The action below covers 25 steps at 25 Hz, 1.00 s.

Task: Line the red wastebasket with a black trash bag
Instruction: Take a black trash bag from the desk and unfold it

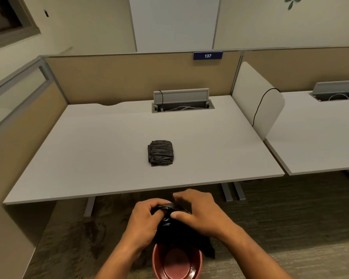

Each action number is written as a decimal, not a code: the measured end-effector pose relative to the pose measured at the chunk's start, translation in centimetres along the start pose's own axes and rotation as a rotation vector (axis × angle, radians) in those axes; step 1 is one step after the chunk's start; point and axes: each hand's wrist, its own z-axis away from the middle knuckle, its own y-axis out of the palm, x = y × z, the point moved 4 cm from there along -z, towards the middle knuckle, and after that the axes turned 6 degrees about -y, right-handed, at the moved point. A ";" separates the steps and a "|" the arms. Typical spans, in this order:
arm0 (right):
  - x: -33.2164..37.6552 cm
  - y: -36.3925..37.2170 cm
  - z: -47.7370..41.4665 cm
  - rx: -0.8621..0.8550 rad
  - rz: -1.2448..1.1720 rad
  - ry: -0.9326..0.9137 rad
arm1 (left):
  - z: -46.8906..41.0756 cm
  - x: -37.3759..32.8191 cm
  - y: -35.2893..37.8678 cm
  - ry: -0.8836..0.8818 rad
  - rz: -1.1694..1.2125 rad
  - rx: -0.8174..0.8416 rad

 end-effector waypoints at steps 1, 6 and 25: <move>0.2 -0.1 -0.4 0.004 0.042 -0.026 | -0.2 -0.2 0.2 0.014 -0.047 0.007; -1.2 -0.4 -0.6 -0.089 -0.074 0.015 | -0.9 -0.1 0.0 0.025 -0.230 -0.095; -9.3 -0.7 3.2 -0.340 -0.420 0.404 | -2.0 1.7 -1.2 -0.112 0.159 -0.339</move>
